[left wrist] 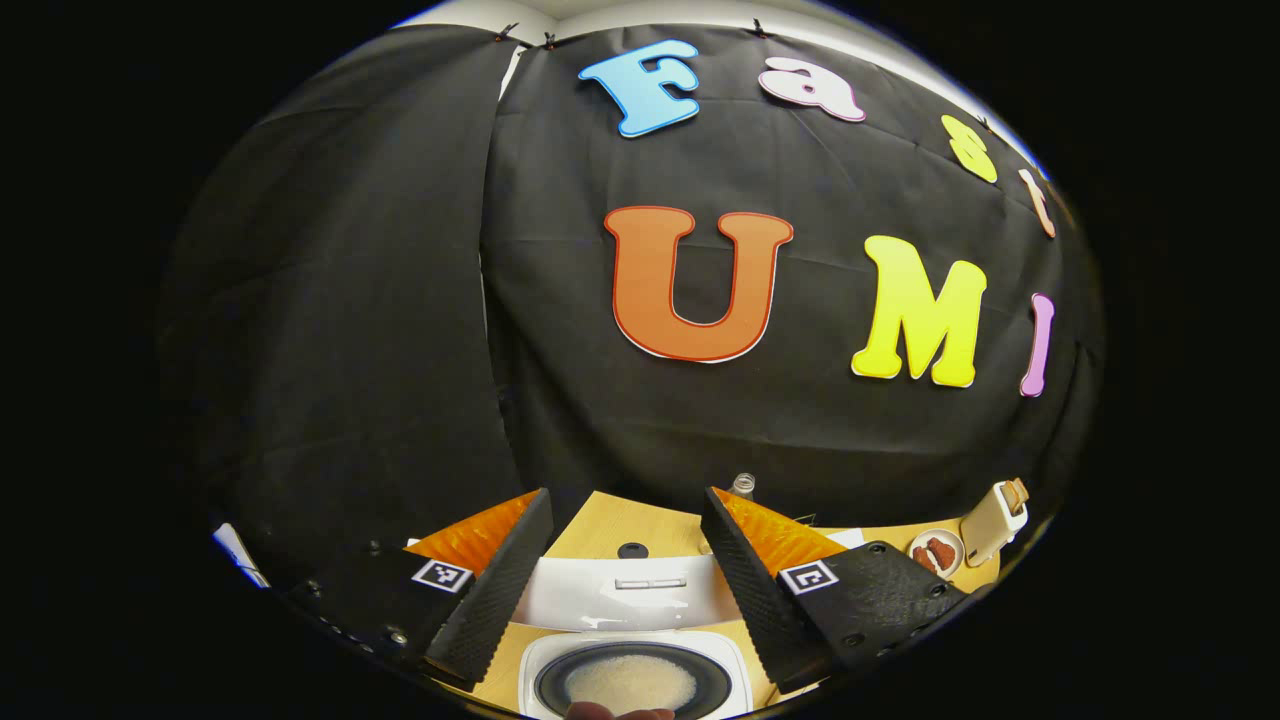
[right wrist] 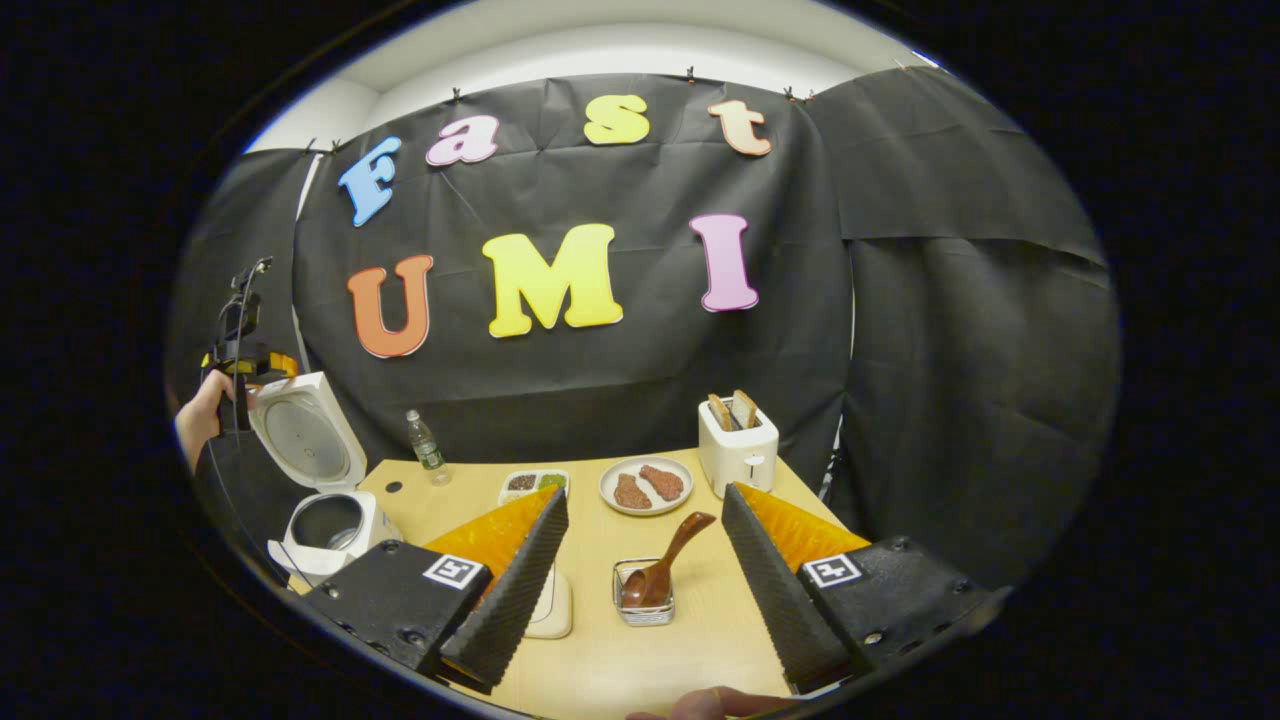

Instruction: Close the left gripper, press the button to open the rice cooker; take a wooden spoon from the chopstick holder with the right hand, scoop a spoonful of rice and pour it into the rice cooker, then put the wooden spoon back into the chopstick holder.

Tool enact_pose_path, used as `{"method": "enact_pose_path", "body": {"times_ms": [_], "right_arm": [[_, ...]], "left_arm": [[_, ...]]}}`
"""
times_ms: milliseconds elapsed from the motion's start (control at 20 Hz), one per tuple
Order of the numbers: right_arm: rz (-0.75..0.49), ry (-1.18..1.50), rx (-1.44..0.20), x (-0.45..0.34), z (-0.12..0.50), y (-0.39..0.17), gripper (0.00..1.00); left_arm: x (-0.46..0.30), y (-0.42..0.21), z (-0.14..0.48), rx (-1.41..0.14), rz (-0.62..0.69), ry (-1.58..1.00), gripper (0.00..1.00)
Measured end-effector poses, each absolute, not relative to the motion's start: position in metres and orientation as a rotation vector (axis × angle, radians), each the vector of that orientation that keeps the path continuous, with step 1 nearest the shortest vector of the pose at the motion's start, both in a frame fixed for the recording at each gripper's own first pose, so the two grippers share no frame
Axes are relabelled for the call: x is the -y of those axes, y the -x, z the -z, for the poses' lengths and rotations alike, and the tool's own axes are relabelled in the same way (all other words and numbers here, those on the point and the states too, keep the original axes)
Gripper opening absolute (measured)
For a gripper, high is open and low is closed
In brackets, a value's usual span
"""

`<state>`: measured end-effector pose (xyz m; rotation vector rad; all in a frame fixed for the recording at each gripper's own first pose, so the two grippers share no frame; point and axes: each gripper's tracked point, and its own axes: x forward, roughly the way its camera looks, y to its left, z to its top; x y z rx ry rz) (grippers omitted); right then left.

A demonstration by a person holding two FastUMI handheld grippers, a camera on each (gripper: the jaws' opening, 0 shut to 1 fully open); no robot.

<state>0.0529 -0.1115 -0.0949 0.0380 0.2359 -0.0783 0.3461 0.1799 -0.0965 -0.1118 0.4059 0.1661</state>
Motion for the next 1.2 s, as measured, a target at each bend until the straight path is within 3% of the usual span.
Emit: {"method": "enact_pose_path", "body": {"times_ms": [450, 850, 1200], "right_arm": [[-0.014, -0.056, -0.247, 0.083, 0.099, -0.053, 1.0], [-0.089, -0.041, -0.291, 0.069, 0.118, -0.04, 0.99], [-0.12, -0.054, -0.32, 0.059, 0.123, -0.038, 1.0]], "left_arm": [[-0.159, -0.272, 0.11, -0.519, -0.133, 0.124, 0.97], [-0.119, -0.179, 0.168, -0.661, -0.094, 0.155, 0.96], [-0.11, -0.154, 0.212, -0.733, -0.105, 0.189, 0.96]]}}
